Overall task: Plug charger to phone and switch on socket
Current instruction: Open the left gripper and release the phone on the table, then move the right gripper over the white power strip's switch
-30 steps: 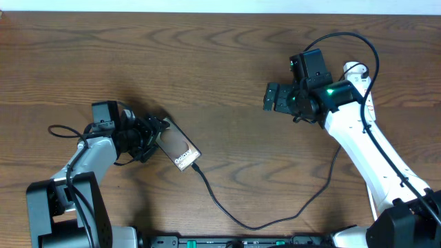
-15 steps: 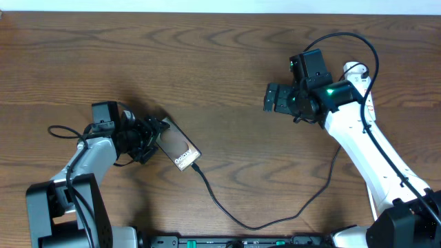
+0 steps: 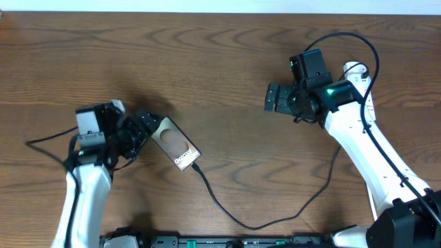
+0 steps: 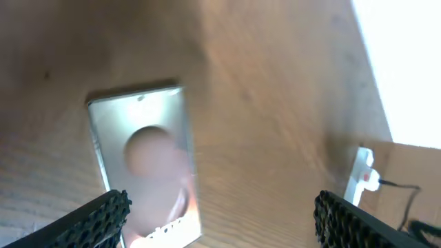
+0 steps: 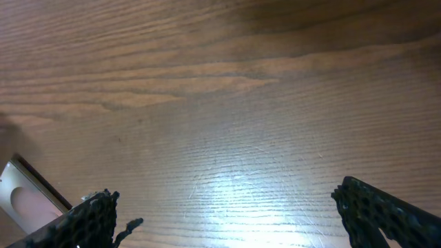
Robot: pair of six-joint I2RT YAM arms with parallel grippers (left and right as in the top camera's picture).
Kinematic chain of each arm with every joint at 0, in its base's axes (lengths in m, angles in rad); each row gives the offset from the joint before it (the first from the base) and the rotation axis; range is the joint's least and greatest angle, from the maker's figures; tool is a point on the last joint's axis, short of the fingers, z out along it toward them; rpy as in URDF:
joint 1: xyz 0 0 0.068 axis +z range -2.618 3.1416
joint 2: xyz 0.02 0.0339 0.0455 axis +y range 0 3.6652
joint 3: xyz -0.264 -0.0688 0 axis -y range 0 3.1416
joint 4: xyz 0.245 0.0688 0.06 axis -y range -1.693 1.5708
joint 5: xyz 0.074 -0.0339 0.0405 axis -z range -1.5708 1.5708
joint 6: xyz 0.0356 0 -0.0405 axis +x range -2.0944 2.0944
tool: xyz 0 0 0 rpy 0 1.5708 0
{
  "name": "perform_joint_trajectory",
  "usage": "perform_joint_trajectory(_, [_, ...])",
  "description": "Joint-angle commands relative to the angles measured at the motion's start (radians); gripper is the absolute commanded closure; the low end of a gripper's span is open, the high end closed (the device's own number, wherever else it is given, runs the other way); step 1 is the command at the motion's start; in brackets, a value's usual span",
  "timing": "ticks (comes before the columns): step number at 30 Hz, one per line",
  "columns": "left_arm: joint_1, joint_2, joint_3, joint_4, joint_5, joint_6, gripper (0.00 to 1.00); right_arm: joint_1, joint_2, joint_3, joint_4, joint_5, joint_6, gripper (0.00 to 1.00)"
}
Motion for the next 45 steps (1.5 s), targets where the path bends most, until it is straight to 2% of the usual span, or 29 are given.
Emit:
perform_joint_trajectory(1, [-0.002,-0.124,0.0,-0.004,-0.008,0.108,0.12,0.005,-0.012,0.003,-0.004,0.018,-0.014,0.01])
perform_joint_trajectory(9, [0.02,-0.31,0.005,0.015,-0.027,0.146,0.12,-0.002,-0.013,0.006,-0.023,-0.003,-0.014,0.01])
perform_joint_trajectory(14, [0.068,-0.38,0.019,0.023,-0.027,0.146,0.12,-0.114,-0.013,0.061,-0.026,-0.167,-0.033,0.01])
perform_joint_trajectory(19, [0.11,-0.423,0.019,0.035,-0.027,0.146,0.12,-0.362,-0.012,0.188,-0.108,-0.47,-0.165,0.01])
perform_joint_trajectory(22, [0.116,-0.426,0.019,0.034,-0.027,0.145,0.12,-0.522,-0.012,0.258,-0.195,-0.582,-0.272,0.01])
perform_joint_trajectory(26, [0.116,-0.424,0.019,0.034,-0.027,0.145,0.12,-0.723,-0.012,0.301,-0.305,-0.619,-0.445,0.01])
perform_joint_trajectory(30, [0.116,-0.424,0.019,0.034,-0.027,0.145,0.12,-0.845,0.007,0.3,-0.387,-0.609,-0.652,0.01])
perform_joint_trajectory(31, [0.116,-0.424,0.019,0.034,-0.027,0.146,0.12,-0.865,0.019,0.3,-0.403,-0.6,-0.704,0.01])
perform_joint_trajectory(35, [0.116,-0.422,0.019,0.034,-0.027,0.146,0.12,-0.9,0.086,0.3,-0.414,-0.501,-0.77,0.01])
perform_joint_trajectory(39, [0.116,-0.412,0.019,0.033,-0.027,0.146,0.12,-0.898,0.204,0.3,-0.332,-0.571,-0.769,0.01])
perform_joint_trajectory(45, [0.116,-0.394,0.018,0.011,-0.027,0.146,0.12,-0.873,0.356,0.3,-0.208,-0.577,-0.767,0.01])
